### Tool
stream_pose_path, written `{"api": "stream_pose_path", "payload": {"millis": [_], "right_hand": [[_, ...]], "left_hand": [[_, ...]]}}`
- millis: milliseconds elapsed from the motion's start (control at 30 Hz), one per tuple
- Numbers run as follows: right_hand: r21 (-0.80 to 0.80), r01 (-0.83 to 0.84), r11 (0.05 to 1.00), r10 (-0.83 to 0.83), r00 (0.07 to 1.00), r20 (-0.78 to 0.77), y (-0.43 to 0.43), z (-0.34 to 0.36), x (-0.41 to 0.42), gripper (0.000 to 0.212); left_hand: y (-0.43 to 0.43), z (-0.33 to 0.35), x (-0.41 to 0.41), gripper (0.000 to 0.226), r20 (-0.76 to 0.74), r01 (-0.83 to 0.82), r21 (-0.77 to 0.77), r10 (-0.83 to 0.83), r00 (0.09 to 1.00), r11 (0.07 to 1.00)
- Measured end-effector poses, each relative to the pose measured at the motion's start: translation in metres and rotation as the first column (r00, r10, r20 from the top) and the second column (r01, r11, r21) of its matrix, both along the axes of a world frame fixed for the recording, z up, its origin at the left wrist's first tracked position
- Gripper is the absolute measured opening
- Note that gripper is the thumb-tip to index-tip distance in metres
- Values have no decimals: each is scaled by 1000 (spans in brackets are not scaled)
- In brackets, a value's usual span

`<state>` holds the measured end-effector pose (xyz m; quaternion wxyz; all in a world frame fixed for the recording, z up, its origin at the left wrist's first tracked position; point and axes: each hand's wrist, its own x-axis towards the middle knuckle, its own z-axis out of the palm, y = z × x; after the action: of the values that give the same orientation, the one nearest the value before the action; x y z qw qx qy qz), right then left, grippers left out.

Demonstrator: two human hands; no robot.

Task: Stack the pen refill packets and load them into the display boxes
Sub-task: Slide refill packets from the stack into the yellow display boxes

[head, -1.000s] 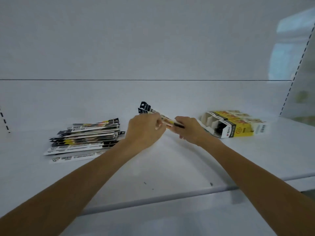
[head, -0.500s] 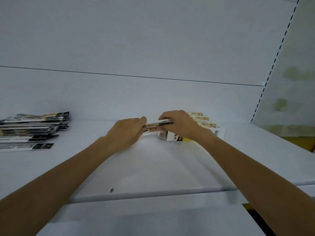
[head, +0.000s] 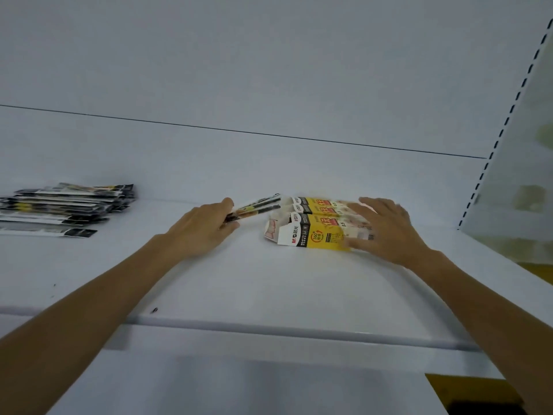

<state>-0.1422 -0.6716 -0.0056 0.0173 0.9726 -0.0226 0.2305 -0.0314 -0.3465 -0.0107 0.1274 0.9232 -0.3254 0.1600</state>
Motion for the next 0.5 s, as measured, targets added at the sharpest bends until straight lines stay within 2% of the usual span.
{"api": "stream_pose_path", "payload": {"millis": [33, 100, 200, 367, 500], "right_hand": [[23, 22, 999, -23, 1000, 5, -5, -5, -2, 104], [128, 31, 991, -30, 1000, -8, -9, -12, -5, 83], [275, -74, 959, 81, 997, -13, -11, -19, -5, 62], [305, -126, 944, 116, 992, 50, -11, -23, 3, 59], [299, -134, 945, 125, 991, 51, -11, -25, 3, 59]], "left_hand": [[0, -2, 0, 21, 0, 11, 6, -11, 1000, 1000], [-3, -5, 1, 18, 34, 14, 30, -15, 999, 999], [-4, -12, 3, 27, 164, -5, 91, -10, 986, 996], [3, -17, 10, 35, 325, -80, 202, 10, 946, 976], [5, -21, 14, 40, 407, -6, 229, -90, 909, 973]]}}
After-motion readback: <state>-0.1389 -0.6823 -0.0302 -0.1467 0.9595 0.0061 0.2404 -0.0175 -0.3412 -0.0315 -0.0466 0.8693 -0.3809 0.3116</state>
